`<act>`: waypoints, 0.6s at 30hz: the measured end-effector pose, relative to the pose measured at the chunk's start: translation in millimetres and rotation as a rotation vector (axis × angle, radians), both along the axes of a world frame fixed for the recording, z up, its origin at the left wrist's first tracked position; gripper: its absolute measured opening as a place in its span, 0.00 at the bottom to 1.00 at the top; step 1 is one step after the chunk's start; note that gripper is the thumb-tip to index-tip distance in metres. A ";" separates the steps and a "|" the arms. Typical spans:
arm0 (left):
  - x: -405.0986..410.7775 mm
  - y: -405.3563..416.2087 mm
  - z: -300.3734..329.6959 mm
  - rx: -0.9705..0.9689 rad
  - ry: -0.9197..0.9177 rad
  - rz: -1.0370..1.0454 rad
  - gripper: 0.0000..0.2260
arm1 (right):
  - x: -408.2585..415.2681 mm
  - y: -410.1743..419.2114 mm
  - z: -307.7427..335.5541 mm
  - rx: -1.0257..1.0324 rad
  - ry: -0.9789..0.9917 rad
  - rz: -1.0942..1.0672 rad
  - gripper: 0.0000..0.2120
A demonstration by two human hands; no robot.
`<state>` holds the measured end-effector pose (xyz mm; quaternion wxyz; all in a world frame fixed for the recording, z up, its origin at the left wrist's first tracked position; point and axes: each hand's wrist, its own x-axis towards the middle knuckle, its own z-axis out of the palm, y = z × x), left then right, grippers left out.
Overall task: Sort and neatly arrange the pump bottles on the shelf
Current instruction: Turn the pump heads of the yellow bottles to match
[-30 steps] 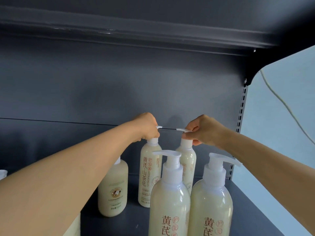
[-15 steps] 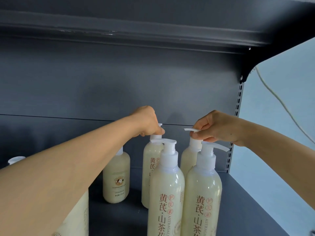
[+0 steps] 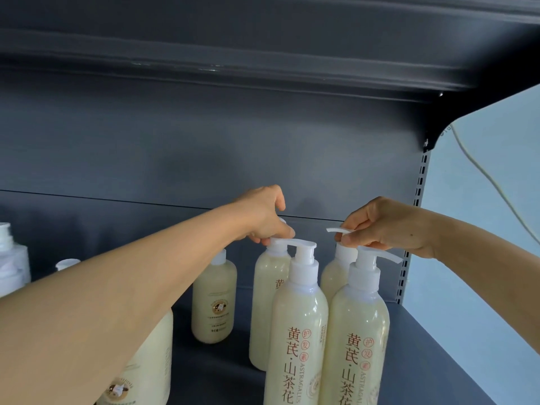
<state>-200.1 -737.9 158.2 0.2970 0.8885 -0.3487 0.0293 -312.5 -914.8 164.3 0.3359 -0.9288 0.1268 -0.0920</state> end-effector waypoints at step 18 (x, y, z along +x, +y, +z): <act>-9.9 -1.0 6.7 0.073 0.087 -0.346 0.11 | -7.7 2.1 3.8 -0.012 0.027 0.026 0.05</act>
